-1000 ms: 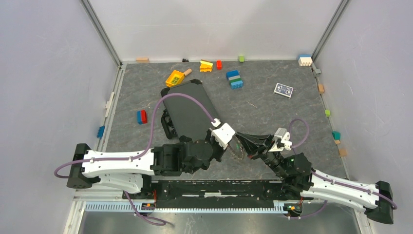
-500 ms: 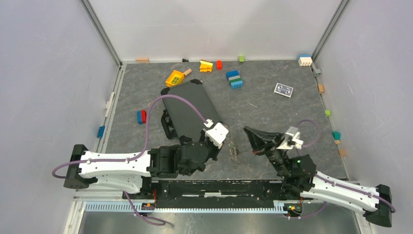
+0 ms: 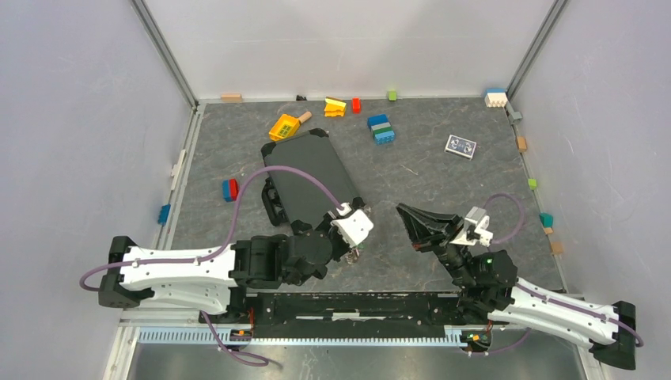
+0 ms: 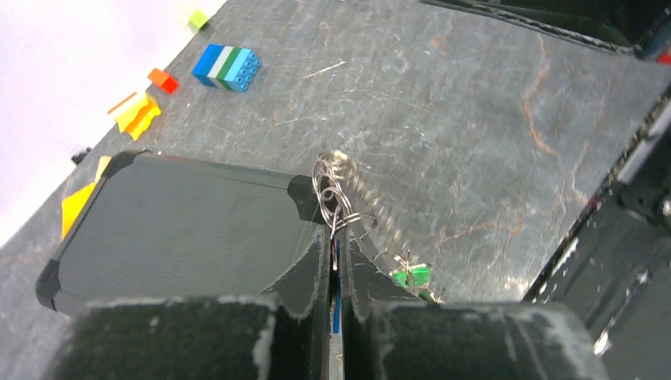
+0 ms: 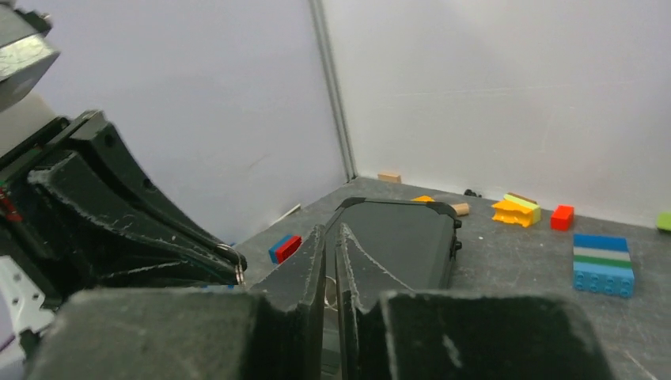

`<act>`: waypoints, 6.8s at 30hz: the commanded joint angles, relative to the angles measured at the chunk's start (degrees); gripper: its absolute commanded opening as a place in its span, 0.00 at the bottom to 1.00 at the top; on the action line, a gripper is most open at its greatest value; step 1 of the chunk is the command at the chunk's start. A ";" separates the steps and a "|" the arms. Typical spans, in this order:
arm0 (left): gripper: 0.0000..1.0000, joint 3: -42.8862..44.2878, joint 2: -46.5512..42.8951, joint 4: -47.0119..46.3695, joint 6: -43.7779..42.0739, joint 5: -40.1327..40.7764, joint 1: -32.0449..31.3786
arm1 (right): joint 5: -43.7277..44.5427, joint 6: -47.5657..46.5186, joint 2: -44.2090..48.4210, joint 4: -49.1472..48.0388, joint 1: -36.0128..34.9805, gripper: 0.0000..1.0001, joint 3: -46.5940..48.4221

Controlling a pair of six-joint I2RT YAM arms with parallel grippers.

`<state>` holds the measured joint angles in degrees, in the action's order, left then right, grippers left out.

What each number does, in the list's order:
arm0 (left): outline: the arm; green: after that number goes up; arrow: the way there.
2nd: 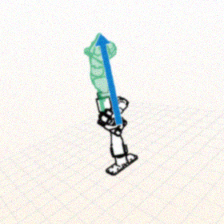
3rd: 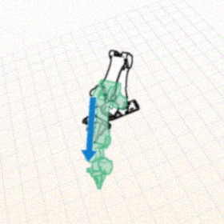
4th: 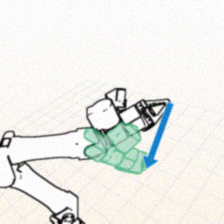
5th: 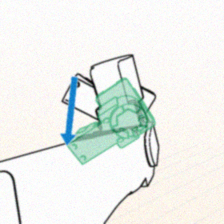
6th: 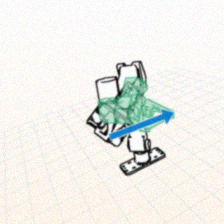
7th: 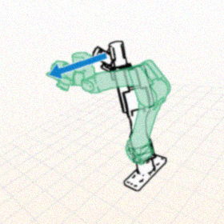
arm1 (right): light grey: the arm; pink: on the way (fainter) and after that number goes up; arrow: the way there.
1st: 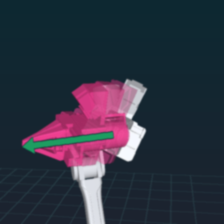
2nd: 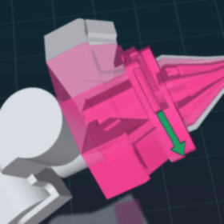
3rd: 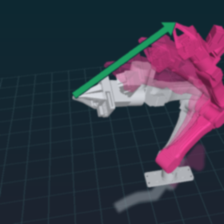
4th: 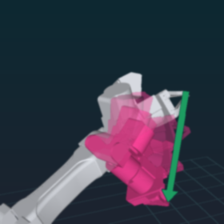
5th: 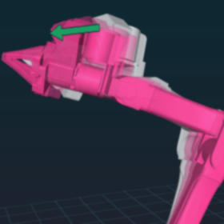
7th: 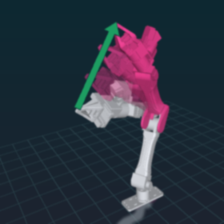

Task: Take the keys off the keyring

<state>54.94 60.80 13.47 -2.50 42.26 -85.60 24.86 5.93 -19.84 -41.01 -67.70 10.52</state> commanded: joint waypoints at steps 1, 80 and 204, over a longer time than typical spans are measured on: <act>0.02 4.74 -3.61 3.80 -9.53 -7.86 -0.03 | -11.81 -8.62 -0.50 7.49 0.03 0.17 5.75; 0.02 21.62 -3.78 38.00 -57.44 -45.22 -0.17 | -53.58 -13.58 -20.16 22.13 0.07 0.49 16.28; 0.02 21.75 -0.42 32.23 -41.05 -35.07 -0.17 | -44.47 -39.41 -13.90 3.61 0.03 0.39 5.76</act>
<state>75.37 62.00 46.41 -42.87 7.44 -85.84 -19.88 -32.73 -34.89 -36.95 -67.83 16.95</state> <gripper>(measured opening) 0.077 0.361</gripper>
